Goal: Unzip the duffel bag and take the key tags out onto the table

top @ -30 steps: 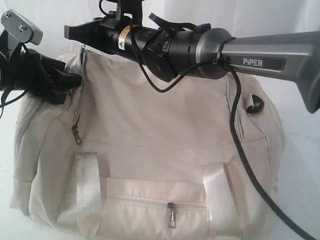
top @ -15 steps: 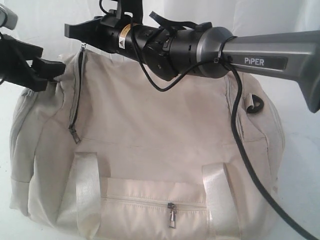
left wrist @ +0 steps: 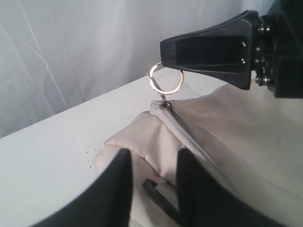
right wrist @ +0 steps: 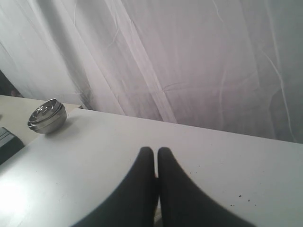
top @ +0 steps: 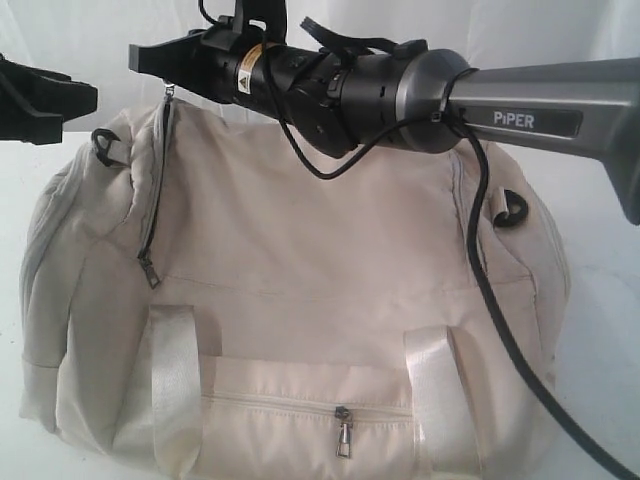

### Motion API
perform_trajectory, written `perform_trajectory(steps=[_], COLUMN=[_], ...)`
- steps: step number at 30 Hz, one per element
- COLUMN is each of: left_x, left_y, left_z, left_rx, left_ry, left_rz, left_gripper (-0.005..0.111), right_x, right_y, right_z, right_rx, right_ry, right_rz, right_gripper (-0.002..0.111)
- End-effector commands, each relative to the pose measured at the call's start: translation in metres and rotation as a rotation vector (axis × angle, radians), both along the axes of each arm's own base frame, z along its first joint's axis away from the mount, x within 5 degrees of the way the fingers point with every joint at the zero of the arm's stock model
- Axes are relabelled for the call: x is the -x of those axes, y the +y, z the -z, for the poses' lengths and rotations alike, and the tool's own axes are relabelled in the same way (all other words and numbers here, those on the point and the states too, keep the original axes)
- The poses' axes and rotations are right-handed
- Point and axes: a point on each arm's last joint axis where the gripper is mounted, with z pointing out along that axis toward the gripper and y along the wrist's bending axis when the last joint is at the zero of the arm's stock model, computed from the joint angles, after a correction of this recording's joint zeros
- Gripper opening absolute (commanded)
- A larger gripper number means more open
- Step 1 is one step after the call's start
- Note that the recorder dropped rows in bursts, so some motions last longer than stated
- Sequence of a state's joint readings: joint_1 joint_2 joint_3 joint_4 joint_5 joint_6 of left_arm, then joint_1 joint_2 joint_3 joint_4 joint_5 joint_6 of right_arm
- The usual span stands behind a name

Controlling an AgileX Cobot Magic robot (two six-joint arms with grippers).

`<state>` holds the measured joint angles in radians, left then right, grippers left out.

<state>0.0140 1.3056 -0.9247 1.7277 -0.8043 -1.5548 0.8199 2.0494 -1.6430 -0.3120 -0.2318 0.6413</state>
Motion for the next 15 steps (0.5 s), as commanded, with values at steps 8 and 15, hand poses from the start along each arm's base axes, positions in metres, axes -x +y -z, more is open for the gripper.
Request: perform_trajectory(steps=[8,15], left_x=[0.001,0.004], left_y=[0.007,0.025], left_z=[0.0,-0.001], left_rx=[0.015,0.151], left_ry=[0.022,0.102], left_rz=[-0.063,-0.069], left_gripper=[0.0,0.0], right_x=[0.002,0.002], right_y=[-0.012,-0.012], right_z=[-0.033,-0.035], right_rx=[-0.044,-0.043], right_ry=[-0.058,-0.059], right_rz=[0.012,0.013], right_gripper=[0.0,0.0])
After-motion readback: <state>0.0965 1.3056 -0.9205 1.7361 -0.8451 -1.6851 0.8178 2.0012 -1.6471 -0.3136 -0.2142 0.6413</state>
